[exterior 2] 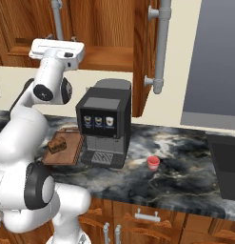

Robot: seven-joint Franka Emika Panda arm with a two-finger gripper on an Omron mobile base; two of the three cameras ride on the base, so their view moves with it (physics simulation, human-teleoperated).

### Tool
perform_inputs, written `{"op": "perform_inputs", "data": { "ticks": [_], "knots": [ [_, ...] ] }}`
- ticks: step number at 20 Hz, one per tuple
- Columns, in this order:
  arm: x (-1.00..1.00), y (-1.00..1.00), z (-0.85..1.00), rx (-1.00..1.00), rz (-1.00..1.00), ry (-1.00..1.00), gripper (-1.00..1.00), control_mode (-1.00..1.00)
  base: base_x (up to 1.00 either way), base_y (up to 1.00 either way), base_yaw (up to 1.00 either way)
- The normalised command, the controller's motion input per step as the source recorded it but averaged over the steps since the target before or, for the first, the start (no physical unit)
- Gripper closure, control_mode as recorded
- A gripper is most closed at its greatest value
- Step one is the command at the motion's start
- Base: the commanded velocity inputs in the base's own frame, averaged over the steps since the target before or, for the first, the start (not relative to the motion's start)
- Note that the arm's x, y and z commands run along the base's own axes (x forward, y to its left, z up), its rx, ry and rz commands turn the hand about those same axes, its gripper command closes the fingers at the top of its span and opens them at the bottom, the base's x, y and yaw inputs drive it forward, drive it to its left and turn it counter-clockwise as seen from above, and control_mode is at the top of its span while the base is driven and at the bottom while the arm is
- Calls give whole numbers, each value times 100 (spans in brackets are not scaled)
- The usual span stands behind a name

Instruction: Pick the bread, place it on the cutting board, pick the jam, place it on the counter, and close the cabinet.

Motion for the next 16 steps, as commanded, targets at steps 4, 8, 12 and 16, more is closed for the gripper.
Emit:
{"op": "perform_inputs", "data": {
  "ticks": [4, 8, 12, 16],
  "knots": [
    [-26, 0, 0, 0, 0, 0, -100, -100, 0, 0, 0],
    [-30, 0, 3, 0, 0, 0, -100, -100, 0, 0, 0],
    [-29, -7, 0, 0, 2, 0, -100, -100, 0, 0, 0],
    [-29, -15, 0, 0, 6, 0, -100, -100, 0, 0, 0]
  ]
}}
